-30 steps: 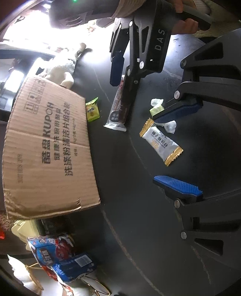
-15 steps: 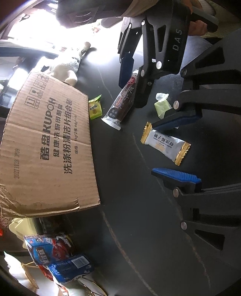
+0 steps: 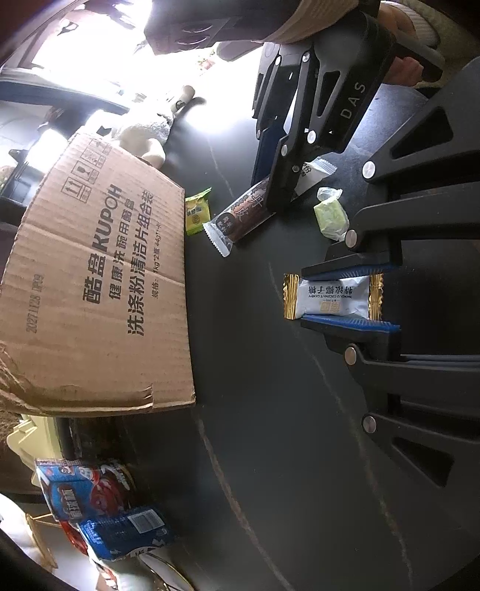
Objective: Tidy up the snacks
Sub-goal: 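Grasp the gold-edged white candy with the left tool while the right tool grasps the chocolate bar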
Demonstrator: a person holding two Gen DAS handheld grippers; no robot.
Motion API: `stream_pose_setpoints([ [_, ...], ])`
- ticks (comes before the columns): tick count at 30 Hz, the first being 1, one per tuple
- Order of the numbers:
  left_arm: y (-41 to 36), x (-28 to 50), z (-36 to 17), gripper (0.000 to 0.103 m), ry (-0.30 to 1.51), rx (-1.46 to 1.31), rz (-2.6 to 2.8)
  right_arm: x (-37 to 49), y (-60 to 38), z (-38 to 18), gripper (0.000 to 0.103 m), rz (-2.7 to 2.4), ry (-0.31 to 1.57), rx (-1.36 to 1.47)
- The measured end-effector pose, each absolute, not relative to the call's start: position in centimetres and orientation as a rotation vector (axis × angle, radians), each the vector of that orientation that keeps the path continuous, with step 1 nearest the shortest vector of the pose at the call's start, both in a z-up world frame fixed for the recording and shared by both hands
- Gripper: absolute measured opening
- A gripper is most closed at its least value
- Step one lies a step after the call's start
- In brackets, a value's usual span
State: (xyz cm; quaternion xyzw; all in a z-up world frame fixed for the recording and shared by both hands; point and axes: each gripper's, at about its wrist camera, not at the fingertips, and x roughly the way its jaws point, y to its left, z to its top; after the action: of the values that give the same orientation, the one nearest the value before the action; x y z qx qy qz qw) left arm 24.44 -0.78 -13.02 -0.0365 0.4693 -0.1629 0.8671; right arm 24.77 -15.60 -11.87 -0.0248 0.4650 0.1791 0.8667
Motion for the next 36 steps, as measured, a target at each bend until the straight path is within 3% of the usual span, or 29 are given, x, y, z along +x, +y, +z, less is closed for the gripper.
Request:
stream_pose_setpoints([
  [11,-0.5,23.6,-10.8,0.019,0.905,-0.068,-0.318,24.0,-15.6,-10.2,0.02,0.392,0.907,-0.04],
  [36,-0.7,23.9,0.1,0.019,0.682,-0.079,-0.309,22.7,-16.7,-0.1,0.019,0.408,0.661,0.07],
])
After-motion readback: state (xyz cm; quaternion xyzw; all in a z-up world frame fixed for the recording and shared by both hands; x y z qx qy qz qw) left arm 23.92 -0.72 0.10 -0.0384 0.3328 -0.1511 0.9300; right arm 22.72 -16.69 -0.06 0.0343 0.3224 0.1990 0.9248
